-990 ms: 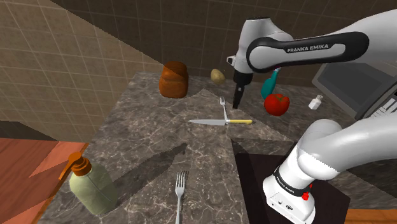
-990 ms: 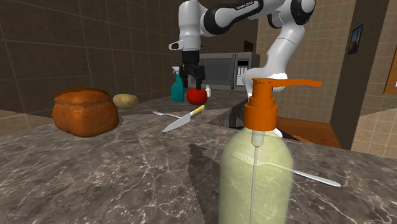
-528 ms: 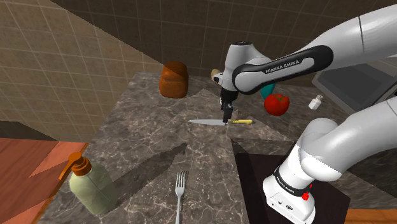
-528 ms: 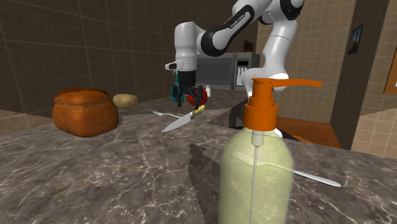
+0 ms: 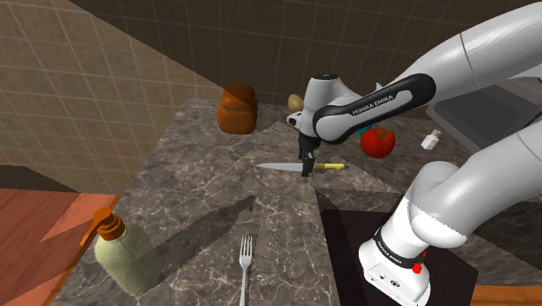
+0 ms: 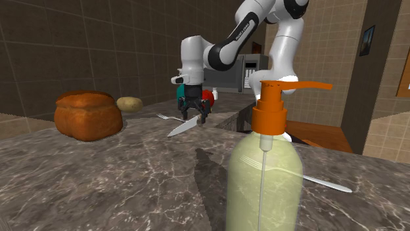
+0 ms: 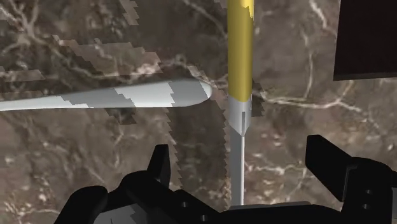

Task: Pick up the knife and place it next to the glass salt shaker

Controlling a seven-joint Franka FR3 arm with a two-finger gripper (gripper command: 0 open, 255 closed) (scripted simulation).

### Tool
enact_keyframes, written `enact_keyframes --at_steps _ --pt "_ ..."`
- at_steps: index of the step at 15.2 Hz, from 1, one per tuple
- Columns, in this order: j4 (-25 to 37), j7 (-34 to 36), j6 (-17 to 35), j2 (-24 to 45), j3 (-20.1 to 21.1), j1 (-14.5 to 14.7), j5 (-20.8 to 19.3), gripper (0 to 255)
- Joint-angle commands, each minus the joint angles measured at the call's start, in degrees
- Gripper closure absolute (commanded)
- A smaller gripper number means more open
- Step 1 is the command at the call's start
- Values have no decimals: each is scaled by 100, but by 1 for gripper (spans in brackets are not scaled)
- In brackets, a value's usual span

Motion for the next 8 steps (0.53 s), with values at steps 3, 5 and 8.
enact_keyframes --at_steps 3,5,8 --pt "-13 -9 85 69 -10 0 0 0" --pt "-13 -9 85 69 -10 0 0 0" --pt "-12 -8 84 68 -9 0 0 255"
